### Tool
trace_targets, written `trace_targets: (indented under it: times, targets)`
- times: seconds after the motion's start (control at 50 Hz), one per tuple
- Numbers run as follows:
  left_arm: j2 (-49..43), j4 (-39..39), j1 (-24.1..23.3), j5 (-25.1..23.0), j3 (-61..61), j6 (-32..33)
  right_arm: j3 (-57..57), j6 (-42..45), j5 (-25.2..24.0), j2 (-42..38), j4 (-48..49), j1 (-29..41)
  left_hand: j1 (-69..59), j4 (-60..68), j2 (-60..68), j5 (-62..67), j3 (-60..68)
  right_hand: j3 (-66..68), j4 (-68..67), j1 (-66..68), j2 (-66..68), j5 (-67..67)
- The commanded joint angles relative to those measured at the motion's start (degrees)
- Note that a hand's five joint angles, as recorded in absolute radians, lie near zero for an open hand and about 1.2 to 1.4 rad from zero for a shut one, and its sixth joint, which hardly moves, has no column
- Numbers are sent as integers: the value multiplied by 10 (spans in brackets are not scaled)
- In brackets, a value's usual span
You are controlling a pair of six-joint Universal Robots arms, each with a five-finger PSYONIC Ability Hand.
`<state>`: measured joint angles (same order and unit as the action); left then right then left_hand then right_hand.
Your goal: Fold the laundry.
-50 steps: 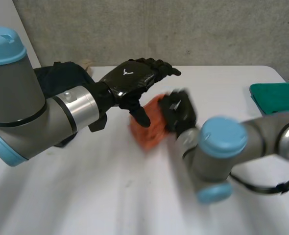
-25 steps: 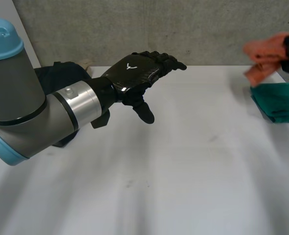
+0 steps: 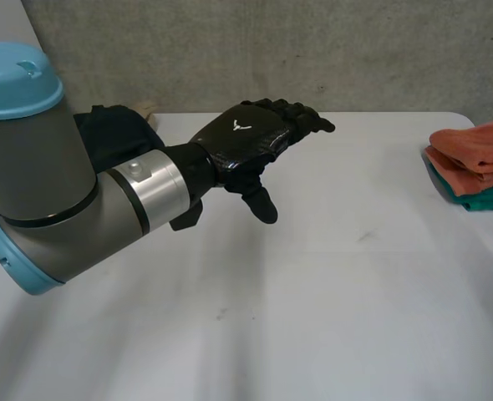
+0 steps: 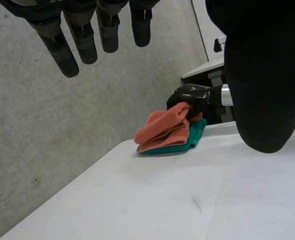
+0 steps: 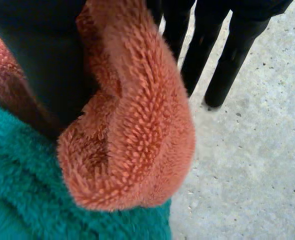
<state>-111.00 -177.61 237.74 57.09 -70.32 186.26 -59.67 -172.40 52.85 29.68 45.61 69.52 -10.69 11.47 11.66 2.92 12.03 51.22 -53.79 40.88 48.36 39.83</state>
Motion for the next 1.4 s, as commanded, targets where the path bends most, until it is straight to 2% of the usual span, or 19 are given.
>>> trace_targets:
  times: [0.02, 0.12, 0.2, 0.24, 0.32, 0.42, 0.46, 0.54, 0.56, 0.68, 0.84, 0.94, 1.08, 1.12, 1.14, 1.18, 1.2, 1.26, 1.4]
  targets:
    - [2, 1, -3, 0, 0, 0, -11, 45, 22, 12, -58, -13, -12, 4, 2, -10, -1, -412, 438, -309, -384, -398]
    - [7, 1, -11, 0, -1, 0, -11, 118, 78, 86, -180, -48, -12, 4, 2, -10, -1, -412, 438, -309, -384, -398]
    - [11, 2, -13, 1, -1, -1, 14, 196, 181, 129, -257, -85, -12, 4, 2, -10, -1, -412, 438, -309, -384, -398]
    - [17, 2, -13, 1, -1, -1, 39, 251, 275, 146, -286, -90, -12, 4, 2, -10, -1, -412, 438, -309, -384, -398]
    - [29, 1, -13, 1, -1, -2, 44, 324, 365, 200, -292, -84, -9, 1, -1, -14, -5, -412, 438, -309, -384, -398]
    - [52, -5, -10, 18, 4, -2, -3, 321, 341, 259, -243, -12, -9, 1, -1, -14, -5, -412, 438, -309, -384, -398]
    - [59, -10, -7, 36, 8, -1, -54, 292, 304, 306, -199, 35, -9, 1, -1, -14, -5, -412, 438, -309, -384, -398]
    - [77, -28, 12, 118, 18, 1, -176, 229, 216, 404, -126, 93, -12, 4, 2, -10, -1, -412, 438, -309, -384, -398]
    - [84, -36, 39, 177, 27, 2, -205, 216, 194, 423, -108, 102, -15, 8, 6, -7, 2, -412, 438, -309, -384, -398]
    - [75, -40, 140, 279, 47, 16, -384, 152, 82, 526, -32, 190, -12, 4, 2, -10, -1, -412, 438, -309, -384, -398]
    - [-68, -45, 281, 262, 72, 164, -488, 172, 89, 531, -106, 299, -19, 11, 9, -3, 5, -412, 438, -309, -384, -398]
    - [-220, -53, 309, 183, 124, 263, -504, 199, 121, 509, -181, 309, -14, 6, 4, -9, 0, -412, 438, -309, -384, -398]
    - [-340, -68, 353, 82, 203, 271, -527, 224, 141, 476, -197, 305, -41, 33, 31, 18, 27, -412, 438, -309, -384, -398]
    - [-355, -68, 352, 78, 217, 270, -532, 224, 141, 475, -197, 301, -108, 100, 98, 85, 94, -412, 438, -309, -384, -398]
    - [-364, -68, 349, 78, 225, 270, -534, 224, 141, 475, -197, 300, -256, 248, 247, 234, 243, -412, 438, -309, -384, -398]
    - [-366, -70, 346, 80, 228, 270, -540, 224, 141, 475, -197, 299, -594, 586, 584, 572, 580, -412, 438, -309, -384, -398]
    - [-365, -72, 344, 82, 228, 269, -541, 224, 141, 476, -197, 299, -692, 684, 682, 670, 679, -412, 438, -309, -384, -398]
    - [-344, -84, 324, 101, 221, 263, -542, 224, 143, 477, -197, 299, -693, 685, 683, 671, 680, -412, 438, -309, -384, -398]
    - [-156, -125, 265, 123, 102, 176, -540, 224, 147, 481, -197, 299, -693, 685, 683, 671, 680, -412, 438, -309, -384, -398]
